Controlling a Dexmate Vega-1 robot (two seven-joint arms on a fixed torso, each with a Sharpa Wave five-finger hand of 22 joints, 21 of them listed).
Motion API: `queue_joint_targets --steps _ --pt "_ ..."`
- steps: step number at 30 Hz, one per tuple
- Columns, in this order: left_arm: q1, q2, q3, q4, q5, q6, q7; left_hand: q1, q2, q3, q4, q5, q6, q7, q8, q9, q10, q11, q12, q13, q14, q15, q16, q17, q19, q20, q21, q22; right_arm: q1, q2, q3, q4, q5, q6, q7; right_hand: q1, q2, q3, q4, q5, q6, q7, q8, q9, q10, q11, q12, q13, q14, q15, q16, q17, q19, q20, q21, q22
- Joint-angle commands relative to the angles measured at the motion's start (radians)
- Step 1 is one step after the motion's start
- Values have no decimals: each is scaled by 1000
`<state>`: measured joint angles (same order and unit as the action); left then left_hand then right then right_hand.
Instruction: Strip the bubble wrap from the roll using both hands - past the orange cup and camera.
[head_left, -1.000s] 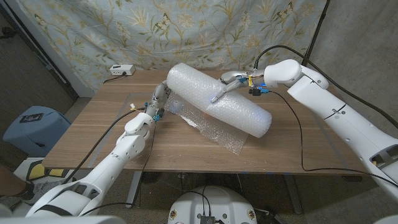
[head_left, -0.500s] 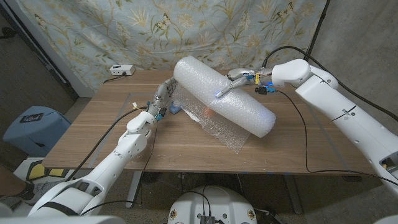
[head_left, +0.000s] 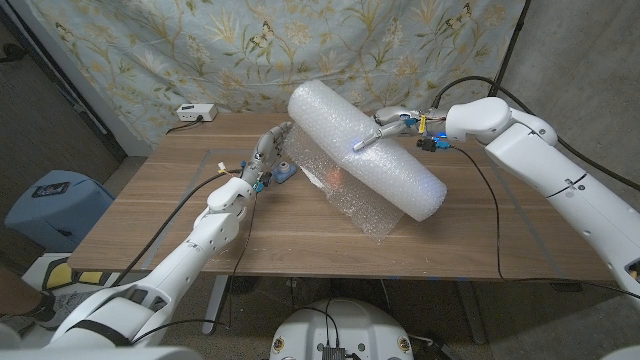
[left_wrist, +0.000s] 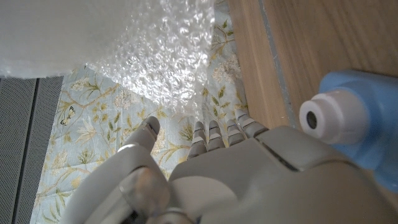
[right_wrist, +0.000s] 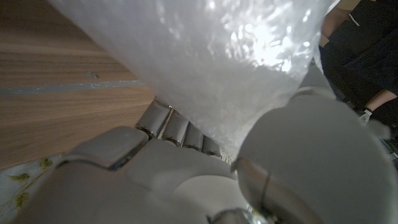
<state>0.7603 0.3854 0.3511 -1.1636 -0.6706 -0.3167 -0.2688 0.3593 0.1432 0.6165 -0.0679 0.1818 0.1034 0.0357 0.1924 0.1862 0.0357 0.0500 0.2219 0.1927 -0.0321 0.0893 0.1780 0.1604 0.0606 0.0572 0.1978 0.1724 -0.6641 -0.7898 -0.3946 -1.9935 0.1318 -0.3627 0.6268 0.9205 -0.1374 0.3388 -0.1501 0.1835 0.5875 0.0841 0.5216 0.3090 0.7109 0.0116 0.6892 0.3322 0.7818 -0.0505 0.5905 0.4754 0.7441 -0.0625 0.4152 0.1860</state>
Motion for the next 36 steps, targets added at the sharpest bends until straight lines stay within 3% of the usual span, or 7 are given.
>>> queue_joint_targets --steps 1,7,11,20,36 --pt "-15 -9 9 13 -8 8 -32 14 -3 2 -8 5 -1 -3 -3 0 7 2 -3 3 5 3 -2 5 10 7 -2 1 -4 -1 11 19 45 1 -55 122 132 3 -3 9 10 0 6 4 68 -53 9 5 47 -171 5 5 5 3 7 4" --pt "-17 -12 8 8 -24 28 -47 15 -6 -1 -14 5 -1 -2 -3 0 7 1 -3 3 8 6 -1 5 11 7 -2 1 -4 4 13 29 56 8 -77 122 132 0 -2 8 13 -1 6 5 67 -58 11 7 54 -169 9 11 6 3 8 4" --pt "-14 -4 11 -24 -34 61 -51 19 -10 -4 -23 6 0 -1 -3 0 10 7 -3 3 15 12 1 6 25 24 3 1 -6 5 18 36 65 12 -87 122 133 -2 -2 8 14 -1 6 6 68 -57 11 7 55 -168 8 14 5 3 8 4" --pt "-18 -9 21 -48 -71 105 -101 49 -26 -11 -70 9 3 20 -1 0 38 16 5 4 75 21 13 8 108 42 26 4 -22 -4 38 38 81 14 -119 123 136 -2 -2 9 14 -1 5 8 69 -56 13 7 58 -169 5 17 5 3 10 4" --pt "-30 -29 36 -46 -99 144 -151 68 -34 -17 -88 9 -4 26 -3 0 53 23 8 6 106 31 14 9 142 61 32 6 -71 -33 93 13 115 8 -188 125 139 -4 -2 10 16 -2 3 11 71 -59 18 11 63 -169 -1 23 6 4 13 4"
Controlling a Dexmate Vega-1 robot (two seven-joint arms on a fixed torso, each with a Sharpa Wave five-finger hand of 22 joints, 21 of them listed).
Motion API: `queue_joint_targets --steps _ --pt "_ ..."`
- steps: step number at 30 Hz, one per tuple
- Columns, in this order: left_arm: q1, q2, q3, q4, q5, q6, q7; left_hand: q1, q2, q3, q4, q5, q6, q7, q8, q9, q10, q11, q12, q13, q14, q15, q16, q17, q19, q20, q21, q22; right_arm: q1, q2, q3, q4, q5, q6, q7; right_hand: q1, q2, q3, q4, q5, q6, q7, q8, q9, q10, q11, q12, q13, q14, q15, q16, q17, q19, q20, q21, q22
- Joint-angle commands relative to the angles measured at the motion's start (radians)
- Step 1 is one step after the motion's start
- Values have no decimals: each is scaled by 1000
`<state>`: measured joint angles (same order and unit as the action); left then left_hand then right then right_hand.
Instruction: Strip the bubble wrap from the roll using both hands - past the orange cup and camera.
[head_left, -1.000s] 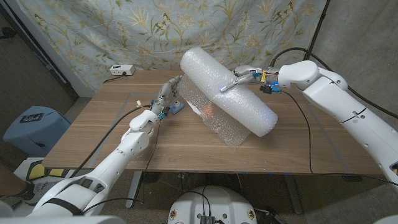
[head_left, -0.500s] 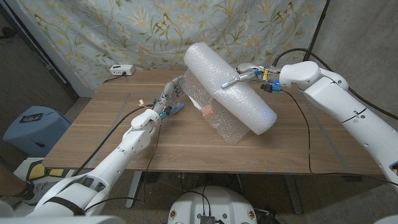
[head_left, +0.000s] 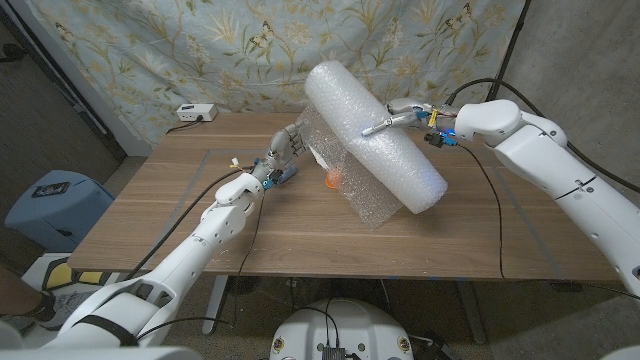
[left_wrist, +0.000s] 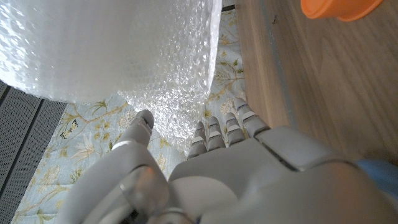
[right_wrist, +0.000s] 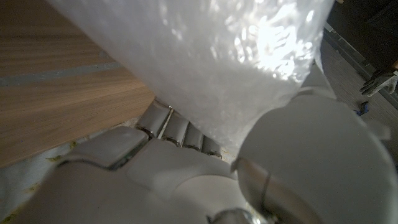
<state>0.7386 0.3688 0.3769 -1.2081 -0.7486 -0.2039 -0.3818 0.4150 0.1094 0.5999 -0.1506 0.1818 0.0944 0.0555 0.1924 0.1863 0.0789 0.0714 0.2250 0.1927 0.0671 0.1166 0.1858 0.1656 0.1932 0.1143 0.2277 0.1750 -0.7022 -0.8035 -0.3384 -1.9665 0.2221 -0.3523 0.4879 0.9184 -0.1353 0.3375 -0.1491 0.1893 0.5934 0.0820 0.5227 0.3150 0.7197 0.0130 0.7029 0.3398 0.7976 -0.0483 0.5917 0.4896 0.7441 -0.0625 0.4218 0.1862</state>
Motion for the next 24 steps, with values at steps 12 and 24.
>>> queue_joint_targets --steps 12,24 --pt "-18 -35 10 8 -37 42 -48 38 -8 -12 -16 8 37 15 9 1 62 -14 20 10 74 -14 15 6 73 0 19 10 -42 -6 45 1 55 15 -86 132 140 -2 -5 5 15 -1 2 7 68 -62 8 4 56 -173 -4 13 8 3 9 3" --pt "-41 -57 22 19 -78 103 -103 68 -11 -17 -21 9 59 30 12 1 102 -11 30 13 132 -28 22 8 130 0 37 14 -33 16 40 28 69 32 -114 134 142 -3 -5 6 16 0 1 9 68 -64 10 7 60 -172 -7 18 9 3 11 4"
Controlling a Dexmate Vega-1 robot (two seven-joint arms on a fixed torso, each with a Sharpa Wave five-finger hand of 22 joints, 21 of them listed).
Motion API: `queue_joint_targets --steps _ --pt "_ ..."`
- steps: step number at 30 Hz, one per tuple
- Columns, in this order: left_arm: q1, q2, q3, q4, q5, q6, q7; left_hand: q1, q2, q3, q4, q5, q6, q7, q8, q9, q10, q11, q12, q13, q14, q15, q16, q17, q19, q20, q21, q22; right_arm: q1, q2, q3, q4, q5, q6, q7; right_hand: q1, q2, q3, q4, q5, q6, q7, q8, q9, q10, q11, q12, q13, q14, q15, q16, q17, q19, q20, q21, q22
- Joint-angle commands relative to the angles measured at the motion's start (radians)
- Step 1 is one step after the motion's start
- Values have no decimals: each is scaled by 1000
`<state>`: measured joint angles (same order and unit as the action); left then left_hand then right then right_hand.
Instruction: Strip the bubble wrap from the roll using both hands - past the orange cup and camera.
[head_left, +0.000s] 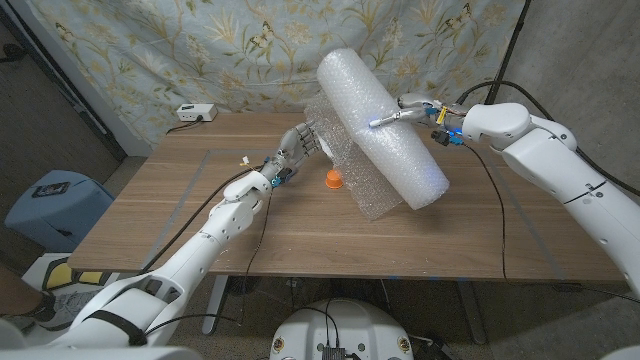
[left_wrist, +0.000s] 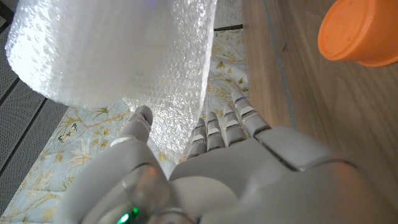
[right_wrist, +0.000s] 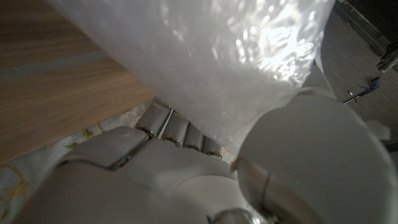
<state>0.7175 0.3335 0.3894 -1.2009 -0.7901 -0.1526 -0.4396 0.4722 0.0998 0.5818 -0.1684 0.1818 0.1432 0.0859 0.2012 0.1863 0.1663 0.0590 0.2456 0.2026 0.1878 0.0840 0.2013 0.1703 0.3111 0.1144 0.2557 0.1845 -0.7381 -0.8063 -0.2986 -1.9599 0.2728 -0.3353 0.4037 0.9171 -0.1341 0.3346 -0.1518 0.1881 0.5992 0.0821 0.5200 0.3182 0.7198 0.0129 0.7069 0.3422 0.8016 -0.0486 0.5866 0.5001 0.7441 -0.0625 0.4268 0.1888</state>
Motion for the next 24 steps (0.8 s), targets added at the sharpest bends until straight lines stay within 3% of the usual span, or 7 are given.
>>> queue_joint_targets --steps 1,24 --pt "-22 -25 10 14 -42 59 -51 12 -1 0 -4 8 9 0 2 1 15 2 9 3 12 5 6 3 12 0 9 4 2 19 0 22 20 14 -32 136 141 0 -2 8 10 -1 4 6 69 -63 7 5 56 -172 -2 8 8 3 6 1" --pt "-37 -43 26 -8 -75 153 -87 40 0 -1 -6 10 10 7 -1 2 19 6 5 5 26 5 1 4 31 5 14 7 -30 16 23 15 50 28 -82 142 144 -3 -4 9 13 1 0 11 70 -63 13 9 63 -173 -10 18 10 4 12 2"
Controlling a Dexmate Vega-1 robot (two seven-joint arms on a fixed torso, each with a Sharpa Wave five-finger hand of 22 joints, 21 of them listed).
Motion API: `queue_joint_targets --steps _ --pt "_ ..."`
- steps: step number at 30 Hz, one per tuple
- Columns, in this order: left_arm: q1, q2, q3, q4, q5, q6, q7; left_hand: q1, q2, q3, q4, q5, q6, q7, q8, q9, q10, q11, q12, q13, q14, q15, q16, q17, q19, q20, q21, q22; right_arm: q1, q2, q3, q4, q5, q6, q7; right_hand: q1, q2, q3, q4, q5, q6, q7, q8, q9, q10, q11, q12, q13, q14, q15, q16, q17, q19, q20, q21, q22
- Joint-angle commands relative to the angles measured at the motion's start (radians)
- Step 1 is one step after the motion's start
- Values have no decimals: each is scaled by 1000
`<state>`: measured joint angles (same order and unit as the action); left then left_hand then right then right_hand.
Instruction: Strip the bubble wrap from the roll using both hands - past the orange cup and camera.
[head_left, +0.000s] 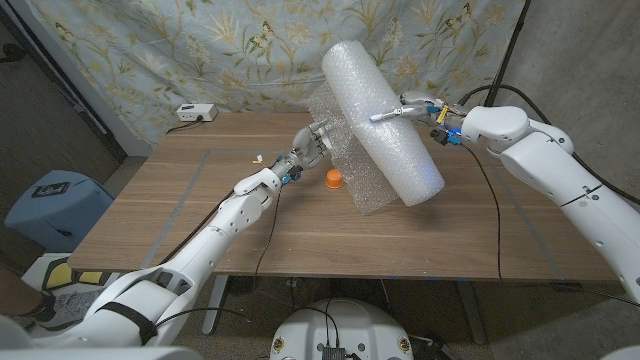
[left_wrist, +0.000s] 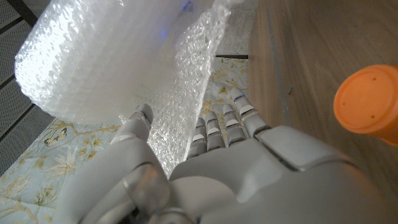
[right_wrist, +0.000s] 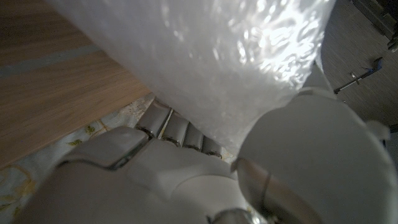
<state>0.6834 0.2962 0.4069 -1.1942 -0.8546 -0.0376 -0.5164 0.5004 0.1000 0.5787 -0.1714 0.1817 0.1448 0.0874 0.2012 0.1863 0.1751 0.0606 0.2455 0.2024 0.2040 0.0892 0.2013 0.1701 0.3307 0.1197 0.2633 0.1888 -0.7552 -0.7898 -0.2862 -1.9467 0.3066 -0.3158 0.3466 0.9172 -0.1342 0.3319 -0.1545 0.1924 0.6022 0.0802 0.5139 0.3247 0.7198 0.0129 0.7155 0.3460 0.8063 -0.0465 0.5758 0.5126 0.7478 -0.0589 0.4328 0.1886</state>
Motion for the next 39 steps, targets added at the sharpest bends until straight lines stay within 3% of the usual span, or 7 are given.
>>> queue_joint_targets --steps 1,23,39 --pt "-4 -6 10 -14 -9 39 -12 13 0 2 -4 10 8 5 -1 2 10 3 5 5 10 0 1 5 12 0 7 2 -13 0 10 3 17 10 -25 142 144 0 -1 5 10 2 6 5 70 -63 5 5 58 -175 0 5 7 0 6 2" --pt "-57 -39 24 60 -43 134 -80 33 -3 -5 -1 10 -6 9 -8 2 2 10 -2 7 7 6 -7 5 30 13 12 4 32 29 -12 65 21 24 -28 147 148 -4 -1 6 12 3 3 9 74 -66 10 7 64 -175 -8 14 6 1 11 2" --pt "-80 -62 22 82 -82 243 -108 57 1 -5 -4 12 1 15 -4 2 9 12 -3 8 22 9 -5 6 52 16 18 5 20 27 0 65 26 20 -34 150 152 -6 0 7 14 0 1 13 71 -61 10 6 67 -175 -12 21 3 -1 14 2"
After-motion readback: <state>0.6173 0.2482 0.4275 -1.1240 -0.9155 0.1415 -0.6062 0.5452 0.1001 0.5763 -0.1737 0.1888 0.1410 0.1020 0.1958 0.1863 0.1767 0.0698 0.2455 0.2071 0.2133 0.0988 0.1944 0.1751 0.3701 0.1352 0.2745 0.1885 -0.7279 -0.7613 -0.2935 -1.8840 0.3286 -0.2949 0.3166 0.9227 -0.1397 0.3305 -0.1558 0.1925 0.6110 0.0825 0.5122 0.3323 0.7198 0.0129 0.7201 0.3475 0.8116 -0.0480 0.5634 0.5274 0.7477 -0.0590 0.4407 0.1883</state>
